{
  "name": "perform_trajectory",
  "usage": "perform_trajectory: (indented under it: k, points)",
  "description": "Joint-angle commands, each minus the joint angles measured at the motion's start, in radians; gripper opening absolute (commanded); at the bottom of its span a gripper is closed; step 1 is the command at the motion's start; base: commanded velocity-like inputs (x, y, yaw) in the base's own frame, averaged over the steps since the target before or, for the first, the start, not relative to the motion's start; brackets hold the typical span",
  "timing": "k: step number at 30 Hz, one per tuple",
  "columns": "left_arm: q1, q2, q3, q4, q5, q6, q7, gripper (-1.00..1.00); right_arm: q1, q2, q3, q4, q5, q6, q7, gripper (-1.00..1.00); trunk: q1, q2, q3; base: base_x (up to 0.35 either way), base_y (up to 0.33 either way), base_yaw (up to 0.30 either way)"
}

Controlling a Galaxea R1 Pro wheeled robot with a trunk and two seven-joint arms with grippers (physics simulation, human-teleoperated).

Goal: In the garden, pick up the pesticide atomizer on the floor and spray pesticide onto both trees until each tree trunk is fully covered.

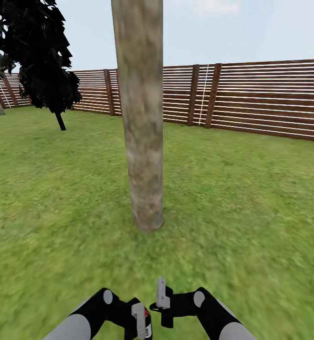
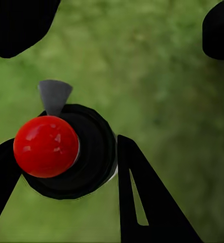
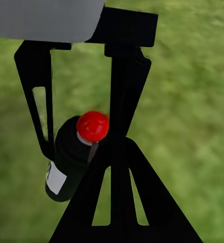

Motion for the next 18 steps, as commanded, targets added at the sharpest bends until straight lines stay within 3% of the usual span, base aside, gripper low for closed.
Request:
perform_trajectory:
  k: [1, 13, 14, 15, 18]
  points:
    - [0.0, -0.004, 0.008, -0.001, -0.009, -0.004, -0.004, -1.0, 0.0, 0.0, 0.0, -0.001, 0.004, -0.002, 0.002, -1.0, 0.0, 0.0, -0.001, 0.0, 0.0, 0.0]
    - [-0.001, -0.006, 0.011, -0.002, -0.007, -0.004, -0.004, -1.0, 0.0, 0.0, 0.0, -0.001, 0.004, -0.002, 0.002, -1.0, 0.0, 0.0, -0.001, 0.0, 0.0, 0.0]
    - [-0.001, -0.005, 0.013, -0.002, 0.001, -0.005, -0.004, -1.0, 0.0, 0.0, 0.0, -0.001, 0.004, -0.002, 0.002, -1.0, 0.0, 0.0, -0.001, 0.0, 0.0, 0.0]
    - [-0.001, -0.004, 0.014, -0.001, 0.054, -0.008, -0.006, -1.0, 0.0, 0.0, 0.0, -0.001, 0.004, -0.002, 0.002, -1.0, 0.0, 0.0, -0.001, 0.0, 0.0, 0.0]
    - [0.0, -0.003, 0.011, -0.001, 0.075, -0.009, -0.006, -1.0, 0.0, 0.0, 0.0, -0.001, 0.004, -0.002, 0.002, -1.0, 0.0, 0.0, -0.001, 0.0, 0.0, 0.0]
